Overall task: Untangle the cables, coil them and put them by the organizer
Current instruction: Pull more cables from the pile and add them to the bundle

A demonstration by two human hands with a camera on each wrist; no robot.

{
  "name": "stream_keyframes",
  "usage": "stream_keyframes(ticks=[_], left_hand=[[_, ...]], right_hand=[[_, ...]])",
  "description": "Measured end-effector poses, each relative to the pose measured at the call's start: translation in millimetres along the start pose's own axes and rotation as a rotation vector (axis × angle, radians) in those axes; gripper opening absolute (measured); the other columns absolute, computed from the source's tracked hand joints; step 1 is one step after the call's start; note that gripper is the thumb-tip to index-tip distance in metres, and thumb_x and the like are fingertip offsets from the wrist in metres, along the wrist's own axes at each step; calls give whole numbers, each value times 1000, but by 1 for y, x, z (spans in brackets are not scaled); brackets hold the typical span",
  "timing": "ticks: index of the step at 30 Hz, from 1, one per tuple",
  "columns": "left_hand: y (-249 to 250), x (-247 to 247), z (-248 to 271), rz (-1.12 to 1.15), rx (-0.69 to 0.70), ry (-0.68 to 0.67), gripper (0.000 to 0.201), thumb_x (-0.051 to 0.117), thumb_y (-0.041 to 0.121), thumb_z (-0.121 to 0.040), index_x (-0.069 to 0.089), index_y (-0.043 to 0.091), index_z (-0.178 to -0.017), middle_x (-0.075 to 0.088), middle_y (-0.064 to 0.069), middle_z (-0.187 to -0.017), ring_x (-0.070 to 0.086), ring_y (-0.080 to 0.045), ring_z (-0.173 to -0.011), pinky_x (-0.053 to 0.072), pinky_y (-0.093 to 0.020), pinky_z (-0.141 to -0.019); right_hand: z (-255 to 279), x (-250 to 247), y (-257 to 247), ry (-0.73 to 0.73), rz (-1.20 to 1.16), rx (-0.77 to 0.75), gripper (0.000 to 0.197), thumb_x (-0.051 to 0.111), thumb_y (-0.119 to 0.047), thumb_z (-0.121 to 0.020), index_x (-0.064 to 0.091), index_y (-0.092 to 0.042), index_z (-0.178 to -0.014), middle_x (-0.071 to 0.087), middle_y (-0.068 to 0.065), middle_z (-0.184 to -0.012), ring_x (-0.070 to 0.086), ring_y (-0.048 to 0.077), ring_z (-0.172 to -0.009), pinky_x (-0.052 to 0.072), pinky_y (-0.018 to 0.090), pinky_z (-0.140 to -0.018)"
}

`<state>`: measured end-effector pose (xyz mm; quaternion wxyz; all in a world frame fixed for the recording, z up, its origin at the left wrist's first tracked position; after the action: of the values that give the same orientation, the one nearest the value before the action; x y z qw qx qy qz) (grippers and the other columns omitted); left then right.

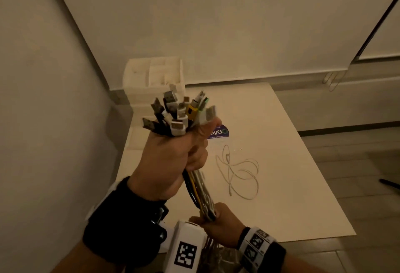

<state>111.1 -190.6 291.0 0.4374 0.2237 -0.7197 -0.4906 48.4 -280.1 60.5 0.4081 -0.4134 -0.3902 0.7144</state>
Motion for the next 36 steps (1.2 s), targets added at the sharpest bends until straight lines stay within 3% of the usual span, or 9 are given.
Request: stream_keyframes(ticks=[4, 8, 11, 13, 15, 21, 26, 32, 36], left_hand=[[-18, -8, -8, 17, -59, 177, 12, 73, 25, -73, 70, 15, -69, 24, 8, -41, 19, -4, -32, 16, -16, -36], [-20, -24, -13, 78, -39, 244, 23, 81, 34, -70, 67, 15, -73, 23, 9, -43, 19, -4, -32, 14, -18, -36], [-24, -28, -13, 97, -22, 237, 32, 85, 38, -65, 67, 15, -75, 22, 9, -44, 20, -3, -32, 19, -16, -35], [-24, -30, -15, 115, -11, 241, 41, 88, 44, -57, 67, 15, -76, 22, 9, -44, 20, -3, -32, 20, -15, -34], [-23, -33, -18, 121, -13, 259, 42, 88, 45, -56, 67, 15, -76, 22, 9, -44, 20, -2, -32, 21, -15, -34], [-28, -33, -37, 93, -38, 355, 20, 73, 32, -73, 69, 16, -83, 22, 9, -43, 17, -3, -32, 14, -16, -35], [-33, -34, -52, 43, -48, 442, 24, 57, 27, -85, 69, 19, -105, 19, 10, -43, 13, -4, -35, 11, -18, -37], [-37, -31, -58, 38, -89, 457, 28, 55, 33, -89, 68, 11, -100, 19, 7, -46, 14, -4, -35, 14, -17, -36], [-41, -28, -61, 13, -148, 451, 37, 55, 41, -87, 68, 7, -93, 21, 5, -47, 15, -4, -36, 16, -17, -35]], right_hand=[[-15, 11, 18, -40, -18, 76, 59, 63, -63, -75, 35, -25, -41, 32, -5, -43, 30, 12, -44, 27, 33, -57], [-13, -7, 15, -94, 118, 36, 48, 62, -49, -85, 41, -26, -48, 42, -8, -46, 37, 7, -46, 30, 28, -57], [-10, -27, -1, -280, 237, -46, 27, 72, -43, -81, 59, -23, -94, 59, -2, -92, 56, 14, -87, 45, 33, -81], [-11, -53, -1, -416, 348, -25, 67, 77, -41, -76, 43, -26, -132, 49, -1, -127, 48, 17, -116, 41, 35, -102], [-18, -88, 7, -495, 449, 104, 74, 77, -32, -78, 36, -30, -139, 46, -3, -135, 45, 17, -122, 40, 36, -105], [-95, -165, 54, 27, 899, 253, 28, 49, -22, -93, 62, -12, -115, 62, 9, -122, 56, 27, -113, 46, 33, -95], [-123, -146, 89, 52, 885, 284, 35, 48, -28, -95, 48, -11, -126, 51, 11, -130, 51, 29, -119, 43, 36, -97], [-116, -140, 105, 100, 905, 271, 34, 43, -18, -94, 41, -13, -127, 52, 11, -125, 50, 31, -115, 42, 39, -93], [-105, -162, 98, 241, 673, 209, 39, 41, -7, -95, 43, -9, -134, 53, 17, -129, 49, 34, -120, 40, 37, -99]])
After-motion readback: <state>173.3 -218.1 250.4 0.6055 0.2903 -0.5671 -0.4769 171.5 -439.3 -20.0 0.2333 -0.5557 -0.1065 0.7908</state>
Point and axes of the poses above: each hand's wrist, its own z-axis away from the middle knuckle, its own x-axis out of the palm, y = z × x, the point moved 4 cm from there along -z, towards the middle knuckle
